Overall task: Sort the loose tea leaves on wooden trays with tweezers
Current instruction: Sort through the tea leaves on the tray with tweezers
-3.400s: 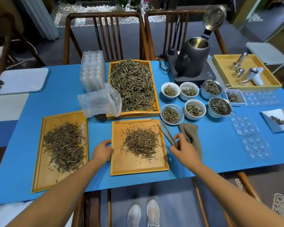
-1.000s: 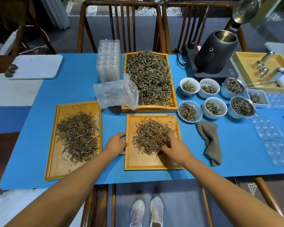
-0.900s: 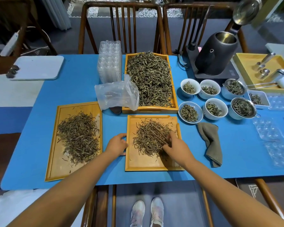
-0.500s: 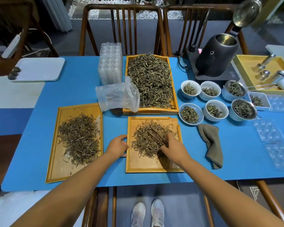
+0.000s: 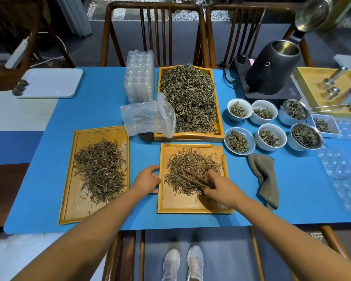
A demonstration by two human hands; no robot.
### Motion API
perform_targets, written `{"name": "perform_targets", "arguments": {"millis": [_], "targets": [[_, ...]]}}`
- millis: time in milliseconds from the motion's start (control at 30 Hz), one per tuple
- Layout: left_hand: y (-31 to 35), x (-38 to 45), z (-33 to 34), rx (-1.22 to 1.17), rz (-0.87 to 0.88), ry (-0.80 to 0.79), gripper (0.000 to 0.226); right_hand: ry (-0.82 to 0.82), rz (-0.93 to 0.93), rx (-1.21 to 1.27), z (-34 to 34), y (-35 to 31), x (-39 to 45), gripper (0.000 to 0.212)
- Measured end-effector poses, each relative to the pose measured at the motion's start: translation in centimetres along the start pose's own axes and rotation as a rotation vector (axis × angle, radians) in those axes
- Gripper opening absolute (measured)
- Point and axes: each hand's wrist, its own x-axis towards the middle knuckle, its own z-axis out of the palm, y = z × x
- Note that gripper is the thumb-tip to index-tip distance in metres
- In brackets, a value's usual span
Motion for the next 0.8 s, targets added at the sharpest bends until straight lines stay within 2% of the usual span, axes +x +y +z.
{"name": "perform_targets", "arguments": {"millis": [300, 500, 700, 800], "targets": [[0.0, -0.1, 0.0, -0.031, -0.008, -0.01, 0.052, 0.04, -0.006, 0.032, 0.7, -1.9, 2.3, 0.022], [0.0, -0.2, 0.1, -0.048, -0.007, -0.011, 0.051, 0.128, 0.014, 0.077, 0.2, -1.8, 2.5, 0.024], [0.0, -0.1, 0.1, -0.058, -0.02, -0.007, 0.052, 0.062, -0.005, -0.011, 0.6, -1.5, 2.8, 0.022], [0.0, -0.1, 0.1, -0.058, -0.022, -0.005, 0.052, 0.09, -0.015, 0.011, 0.8, -1.5, 2.9, 0.022]]}}
